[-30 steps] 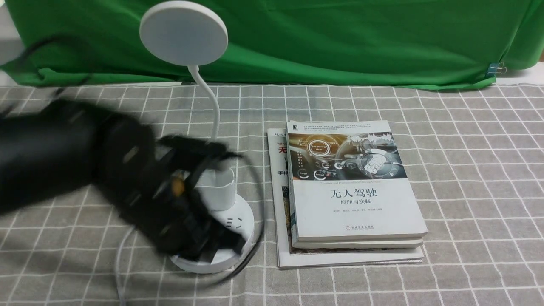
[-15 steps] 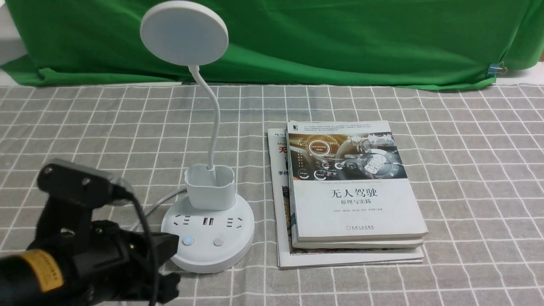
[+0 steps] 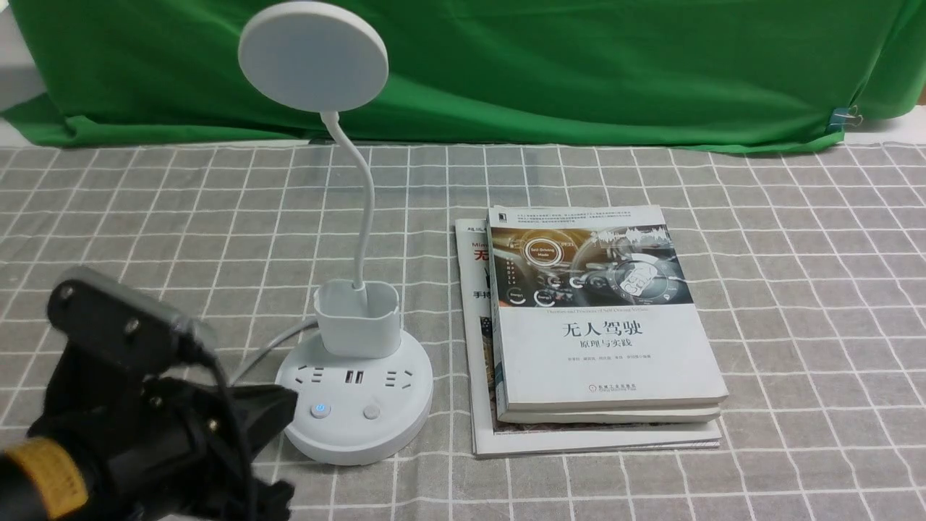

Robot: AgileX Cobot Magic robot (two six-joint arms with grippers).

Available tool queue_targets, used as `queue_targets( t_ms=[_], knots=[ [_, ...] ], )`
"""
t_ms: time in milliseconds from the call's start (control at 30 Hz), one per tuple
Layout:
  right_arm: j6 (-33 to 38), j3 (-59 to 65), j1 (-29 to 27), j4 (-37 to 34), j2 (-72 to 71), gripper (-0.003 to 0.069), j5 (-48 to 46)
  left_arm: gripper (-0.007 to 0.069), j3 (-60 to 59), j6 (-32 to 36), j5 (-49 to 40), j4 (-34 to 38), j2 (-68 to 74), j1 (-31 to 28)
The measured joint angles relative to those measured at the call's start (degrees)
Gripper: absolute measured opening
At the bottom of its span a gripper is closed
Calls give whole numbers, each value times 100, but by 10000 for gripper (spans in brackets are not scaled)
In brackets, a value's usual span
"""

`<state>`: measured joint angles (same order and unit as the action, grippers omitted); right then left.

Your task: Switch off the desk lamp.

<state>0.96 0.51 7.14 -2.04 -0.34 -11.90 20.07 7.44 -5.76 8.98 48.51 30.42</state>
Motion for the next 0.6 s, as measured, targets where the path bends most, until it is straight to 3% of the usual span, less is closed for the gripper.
queue_targets(
  t_ms=[233,467,600],
  knots=[
    [0,0,0,0,0,36,0,19,-955,174,576,-68,-2046,-629],
    [0,0,0,0,0,36,0,19,-1931,429,224,-54,-4504,-2586],
    [0,0,0,0,0,36,19,19,-2030,156,-284,-54,-4830,-3010]
  ],
)
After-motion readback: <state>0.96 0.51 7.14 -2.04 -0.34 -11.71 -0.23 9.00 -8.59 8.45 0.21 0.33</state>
